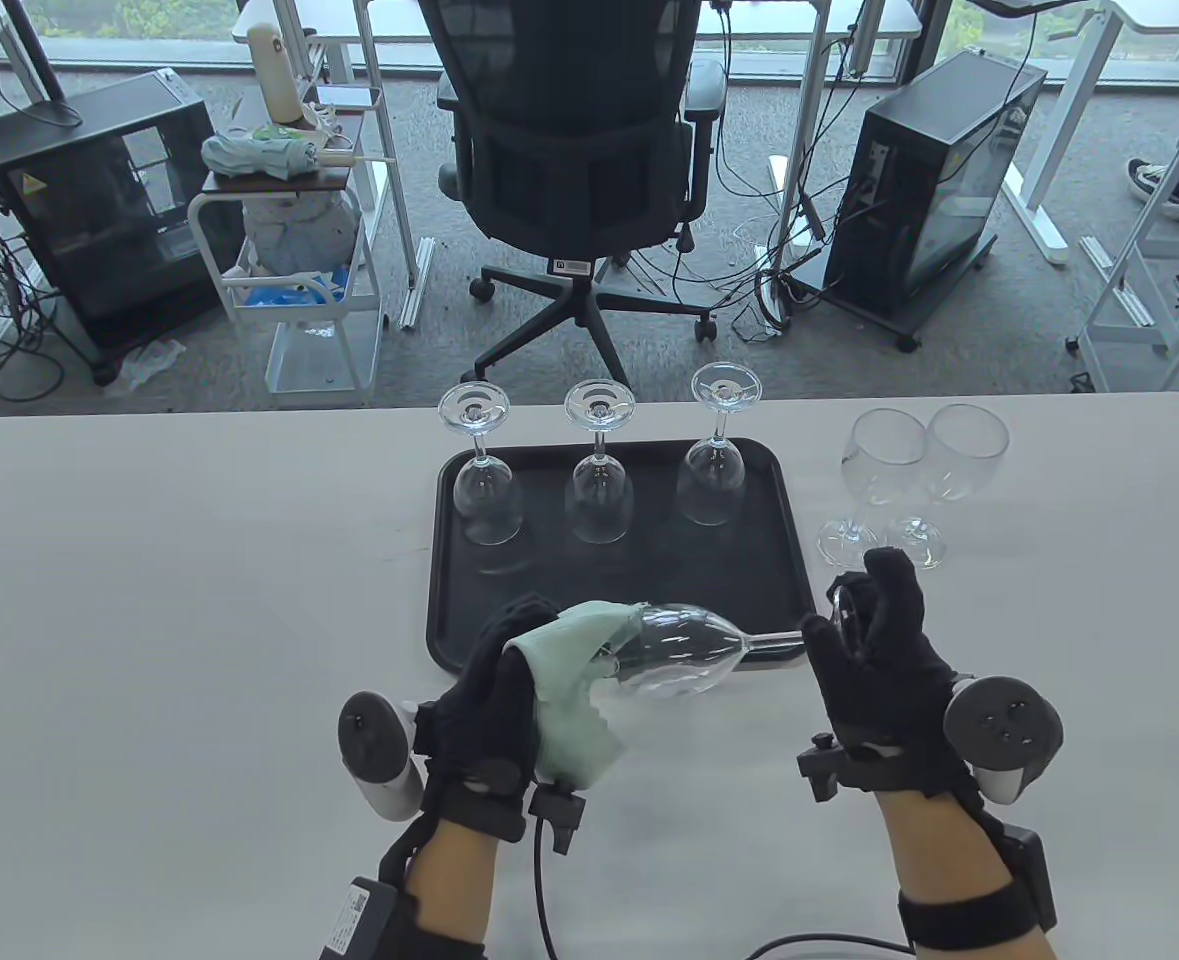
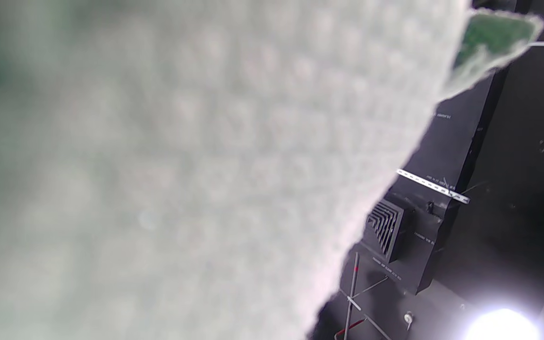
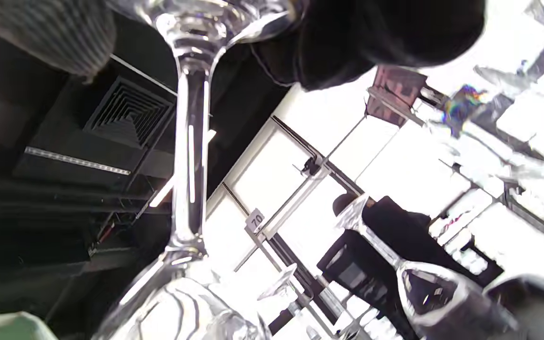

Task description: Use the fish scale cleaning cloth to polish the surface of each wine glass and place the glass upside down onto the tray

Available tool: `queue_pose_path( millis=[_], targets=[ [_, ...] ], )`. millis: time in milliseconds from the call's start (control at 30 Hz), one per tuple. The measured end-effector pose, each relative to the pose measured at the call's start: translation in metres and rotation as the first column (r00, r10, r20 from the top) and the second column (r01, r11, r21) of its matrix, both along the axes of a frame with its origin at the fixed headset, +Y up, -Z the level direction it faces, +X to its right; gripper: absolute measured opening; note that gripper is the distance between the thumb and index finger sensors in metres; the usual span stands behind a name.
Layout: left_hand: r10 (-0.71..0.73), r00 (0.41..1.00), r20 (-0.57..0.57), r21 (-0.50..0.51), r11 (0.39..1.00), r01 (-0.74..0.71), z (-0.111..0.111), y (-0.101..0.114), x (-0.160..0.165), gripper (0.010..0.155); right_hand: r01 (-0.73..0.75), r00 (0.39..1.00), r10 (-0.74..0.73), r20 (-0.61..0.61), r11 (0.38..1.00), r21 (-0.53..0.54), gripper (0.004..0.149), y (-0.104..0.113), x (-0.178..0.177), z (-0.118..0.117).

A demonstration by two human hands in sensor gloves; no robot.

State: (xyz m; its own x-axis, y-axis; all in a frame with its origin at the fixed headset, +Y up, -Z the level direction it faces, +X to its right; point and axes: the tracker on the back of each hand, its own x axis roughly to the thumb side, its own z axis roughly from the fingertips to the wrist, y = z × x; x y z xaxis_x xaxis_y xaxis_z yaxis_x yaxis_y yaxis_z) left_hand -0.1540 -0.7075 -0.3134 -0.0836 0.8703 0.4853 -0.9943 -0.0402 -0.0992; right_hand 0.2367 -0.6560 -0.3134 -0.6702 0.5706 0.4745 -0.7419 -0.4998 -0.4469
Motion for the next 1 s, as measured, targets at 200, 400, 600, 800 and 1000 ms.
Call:
queue_pose_path(
  millis=[200, 400, 600, 800, 1000],
  targets=[
    [0.023, 1.000, -0.006, 0.000, 1.000, -0.023, 0.000, 0.001, -0.004, 0.054, -0.369, 0.918, 0.370, 0.141, 0.929, -0.032, 0.080, 0.006, -0.030, -0.025],
    [0.016, 1.000, -0.001, -0.010, 1.000, -0.016, -0.001, 0.000, -0.002, 0.054, -0.478, 0.860, 0.492, 0.135, 0.870, -0.120, 0.075, 0.006, -0.043, -0.051],
    [0.018, 1.000, -0.001, -0.010, 1.000, -0.018, -0.001, 0.001, -0.003, 0.054, -0.554, 0.809, 0.578, 0.106, 0.811, -0.191, 0.072, 0.003, -0.058, -0.066],
    [0.018, 1.000, -0.006, -0.009, 1.000, -0.018, -0.002, 0.000, -0.003, 0.054, -0.511, 0.850, 0.527, -0.021, 0.814, -0.275, 0.070, 0.001, -0.059, -0.080],
    [0.024, 1.000, 0.004, -0.010, 1.000, -0.024, -0.002, 0.001, -0.003, 0.054, -0.449, 0.891, 0.447, -0.073, 0.851, -0.273, 0.072, -0.005, -0.037, -0.080]
  ],
)
